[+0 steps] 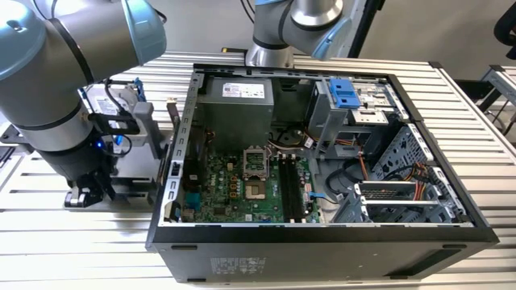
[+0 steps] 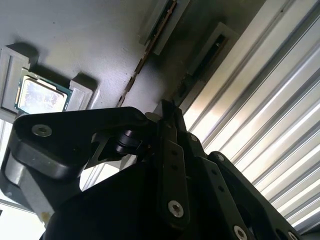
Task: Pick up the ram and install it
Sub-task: 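Pick up the ram and move it above insertion slot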
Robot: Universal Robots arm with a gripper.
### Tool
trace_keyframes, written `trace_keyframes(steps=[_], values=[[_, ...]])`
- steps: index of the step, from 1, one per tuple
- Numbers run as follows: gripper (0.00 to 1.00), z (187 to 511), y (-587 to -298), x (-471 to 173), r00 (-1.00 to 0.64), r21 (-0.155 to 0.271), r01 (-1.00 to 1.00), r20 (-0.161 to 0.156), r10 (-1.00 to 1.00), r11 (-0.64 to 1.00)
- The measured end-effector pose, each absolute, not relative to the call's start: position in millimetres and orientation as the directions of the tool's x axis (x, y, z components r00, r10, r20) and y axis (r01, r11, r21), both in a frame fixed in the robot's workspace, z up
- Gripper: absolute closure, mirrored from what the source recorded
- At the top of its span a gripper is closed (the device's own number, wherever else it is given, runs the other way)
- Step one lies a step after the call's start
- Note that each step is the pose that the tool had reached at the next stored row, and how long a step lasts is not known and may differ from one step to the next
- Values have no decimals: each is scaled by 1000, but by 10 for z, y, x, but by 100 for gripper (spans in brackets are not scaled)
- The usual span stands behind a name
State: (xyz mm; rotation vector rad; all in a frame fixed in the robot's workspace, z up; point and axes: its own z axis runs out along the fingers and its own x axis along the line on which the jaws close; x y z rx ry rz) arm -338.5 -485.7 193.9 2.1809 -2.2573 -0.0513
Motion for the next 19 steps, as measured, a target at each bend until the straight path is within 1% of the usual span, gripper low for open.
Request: trace_keyframes(steps=[19], values=[[100,2244,-4858,-3387,-35,25,-999,-21,-999,34]])
